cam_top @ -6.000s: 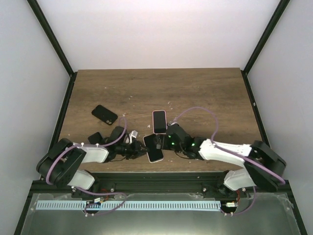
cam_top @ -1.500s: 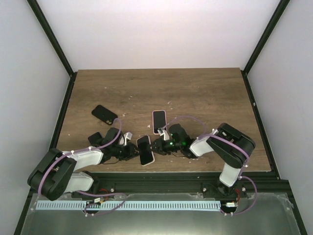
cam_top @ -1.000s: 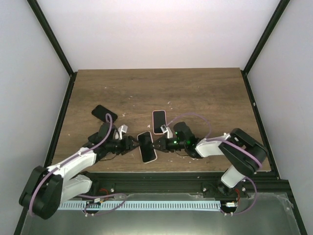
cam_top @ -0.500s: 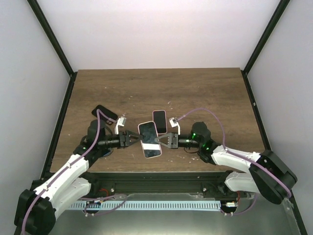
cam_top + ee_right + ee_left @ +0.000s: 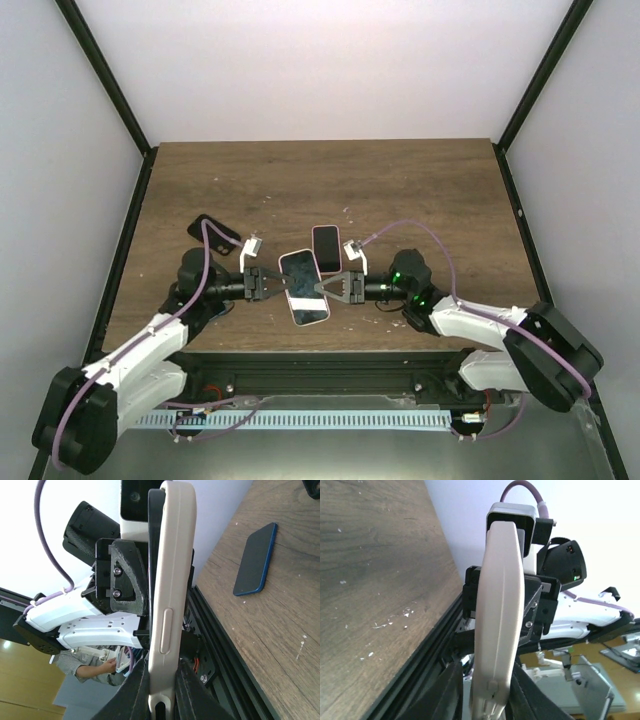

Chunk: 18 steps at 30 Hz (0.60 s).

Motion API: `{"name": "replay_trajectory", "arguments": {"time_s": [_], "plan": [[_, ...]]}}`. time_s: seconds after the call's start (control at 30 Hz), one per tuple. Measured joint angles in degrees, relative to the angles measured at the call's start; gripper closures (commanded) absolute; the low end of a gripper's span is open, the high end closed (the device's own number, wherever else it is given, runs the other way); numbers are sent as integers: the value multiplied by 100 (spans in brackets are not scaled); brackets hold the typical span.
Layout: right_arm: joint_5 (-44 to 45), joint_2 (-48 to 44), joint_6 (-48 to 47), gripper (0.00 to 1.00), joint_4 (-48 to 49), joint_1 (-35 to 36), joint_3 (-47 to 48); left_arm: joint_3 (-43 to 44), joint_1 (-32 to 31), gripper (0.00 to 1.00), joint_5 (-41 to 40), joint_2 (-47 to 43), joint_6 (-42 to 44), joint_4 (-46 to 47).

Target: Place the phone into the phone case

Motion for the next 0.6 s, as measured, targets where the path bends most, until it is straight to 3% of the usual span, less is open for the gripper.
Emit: {"name": "replay_trajectory", "arguments": {"time_s": [0.1, 0.27, 0.4, 0.6], "plan": [[-39, 105, 15, 83, 7, 0, 0, -83, 0, 85, 103, 170, -131, 345], [-140, 146, -22, 51, -81, -2, 11, -173, 11, 90, 267, 358, -254, 721], [-162, 9, -184, 33, -369, -17, 192, -175, 11, 91, 409, 400, -299, 734], [-166, -125, -249, 31, -1064, -168, 706, -173, 11, 91, 627, 361, -302, 852]]}}
